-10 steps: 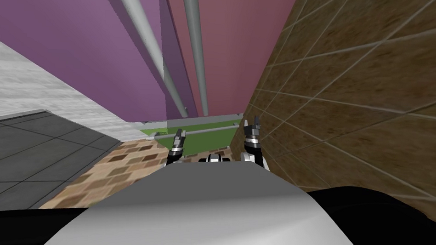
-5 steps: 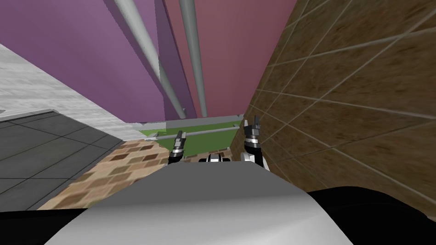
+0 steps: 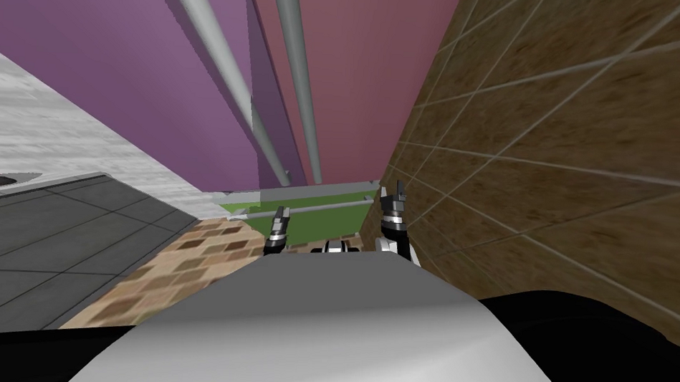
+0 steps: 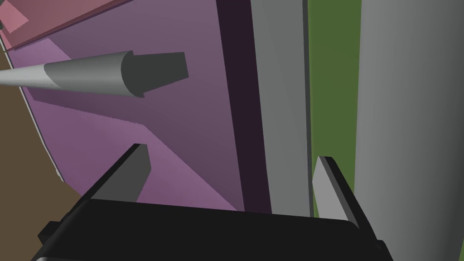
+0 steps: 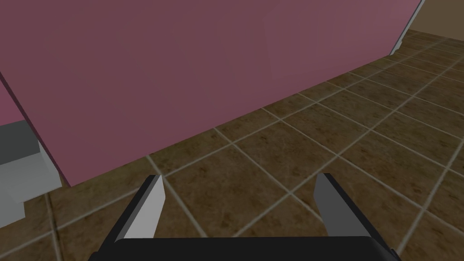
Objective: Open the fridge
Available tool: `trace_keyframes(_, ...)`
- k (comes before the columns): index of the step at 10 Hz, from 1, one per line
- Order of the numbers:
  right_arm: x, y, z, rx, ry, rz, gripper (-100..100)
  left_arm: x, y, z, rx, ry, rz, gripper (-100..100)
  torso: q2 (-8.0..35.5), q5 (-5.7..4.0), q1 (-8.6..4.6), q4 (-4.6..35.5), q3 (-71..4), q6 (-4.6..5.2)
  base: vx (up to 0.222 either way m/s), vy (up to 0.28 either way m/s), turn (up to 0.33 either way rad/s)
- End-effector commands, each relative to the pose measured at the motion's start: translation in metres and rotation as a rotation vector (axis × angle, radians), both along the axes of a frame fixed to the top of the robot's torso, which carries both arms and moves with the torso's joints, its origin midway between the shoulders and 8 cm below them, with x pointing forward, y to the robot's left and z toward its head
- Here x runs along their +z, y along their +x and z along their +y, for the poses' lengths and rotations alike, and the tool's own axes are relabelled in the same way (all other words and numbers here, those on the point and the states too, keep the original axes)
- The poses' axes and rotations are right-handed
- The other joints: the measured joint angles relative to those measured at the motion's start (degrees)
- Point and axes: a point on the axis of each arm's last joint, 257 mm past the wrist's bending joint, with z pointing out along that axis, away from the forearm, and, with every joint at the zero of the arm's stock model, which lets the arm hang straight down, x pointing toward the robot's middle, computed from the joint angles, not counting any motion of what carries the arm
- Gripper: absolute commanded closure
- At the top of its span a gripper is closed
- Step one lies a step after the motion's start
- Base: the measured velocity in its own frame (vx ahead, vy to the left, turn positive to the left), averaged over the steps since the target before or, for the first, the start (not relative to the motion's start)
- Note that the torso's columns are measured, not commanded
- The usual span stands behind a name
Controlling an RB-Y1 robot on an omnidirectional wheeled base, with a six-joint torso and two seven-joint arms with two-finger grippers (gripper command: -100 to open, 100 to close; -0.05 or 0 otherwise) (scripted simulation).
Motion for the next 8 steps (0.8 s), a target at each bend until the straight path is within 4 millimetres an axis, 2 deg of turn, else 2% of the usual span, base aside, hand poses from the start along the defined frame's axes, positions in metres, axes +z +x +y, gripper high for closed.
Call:
trace_keyframes(1, 0.0, 0.0, 0.0, 0.0, 0.0, 0.0, 0, -0.024, -0.002, -0.002, -0.001, -0.014, 0.046, -100, -0.1, 0.0, -0.08, 0.0, 0.0, -0.03, 0.03, -0.015, 0.015)
trace_keyframes(6, 0.0, 0.0, 0.0, 0.0, 0.0, 0.0, 0, -0.028, -0.004, -0.003, 0.0, -0.019, 0.043, -100, -0.1, -0.02, -0.17, 0.0, 0.0, 0.03, 0.01, -0.012, 0.012)
trace_keyframes(8, 0.0, 0.0, 0.0, 0.0, 0.0, 0.0, 0, -0.039, -0.006, -0.003, 0.005, -0.027, 0.056, -100, -0.1, 0.03, -0.11, -0.1, 0.0, 0.0, 0.019, -0.008, 0.016)
